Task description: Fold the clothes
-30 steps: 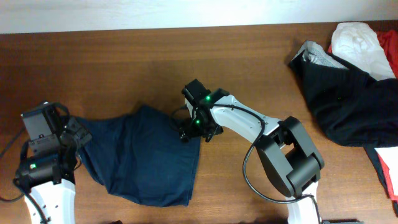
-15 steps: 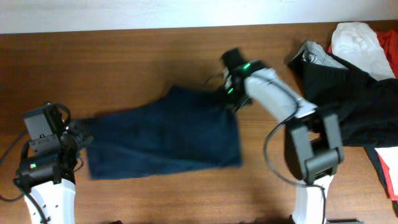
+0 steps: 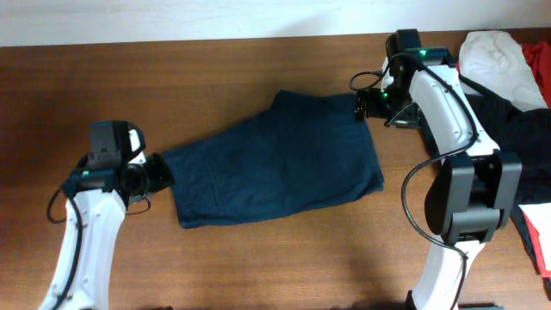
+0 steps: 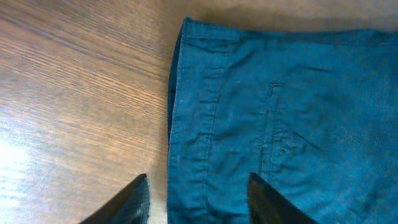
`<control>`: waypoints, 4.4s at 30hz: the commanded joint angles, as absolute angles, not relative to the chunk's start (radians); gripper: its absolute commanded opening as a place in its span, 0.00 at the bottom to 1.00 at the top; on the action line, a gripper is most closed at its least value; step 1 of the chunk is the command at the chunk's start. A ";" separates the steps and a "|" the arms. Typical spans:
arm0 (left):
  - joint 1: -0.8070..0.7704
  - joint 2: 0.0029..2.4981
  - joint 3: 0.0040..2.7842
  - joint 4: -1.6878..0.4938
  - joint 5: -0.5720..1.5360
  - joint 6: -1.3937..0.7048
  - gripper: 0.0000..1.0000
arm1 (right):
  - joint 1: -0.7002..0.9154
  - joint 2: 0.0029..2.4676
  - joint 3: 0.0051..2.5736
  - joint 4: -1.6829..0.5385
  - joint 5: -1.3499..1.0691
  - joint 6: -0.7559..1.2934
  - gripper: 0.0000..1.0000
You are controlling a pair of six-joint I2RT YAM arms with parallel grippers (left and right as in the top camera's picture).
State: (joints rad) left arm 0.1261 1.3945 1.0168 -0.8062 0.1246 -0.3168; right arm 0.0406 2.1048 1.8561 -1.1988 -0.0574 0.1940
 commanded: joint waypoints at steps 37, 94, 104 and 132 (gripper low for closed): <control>0.204 1.916 1.950 -1.480 0.021 -0.047 0.00 | 0.038 2.099 1.864 -1.208 0.102 0.187 0.99; -0.078 2.095 1.748 -1.098 0.079 -0.006 0.75 | 0.038 2.099 1.864 -1.208 0.102 0.187 0.99; 0.142 2.298 1.748 -1.068 0.743 0.340 0.75 | 0.038 2.099 1.864 -1.208 0.102 0.187 0.99; 0.792 2.407 1.748 -0.404 0.487 -0.617 0.25 | 0.038 2.099 1.864 -1.208 0.102 0.187 0.99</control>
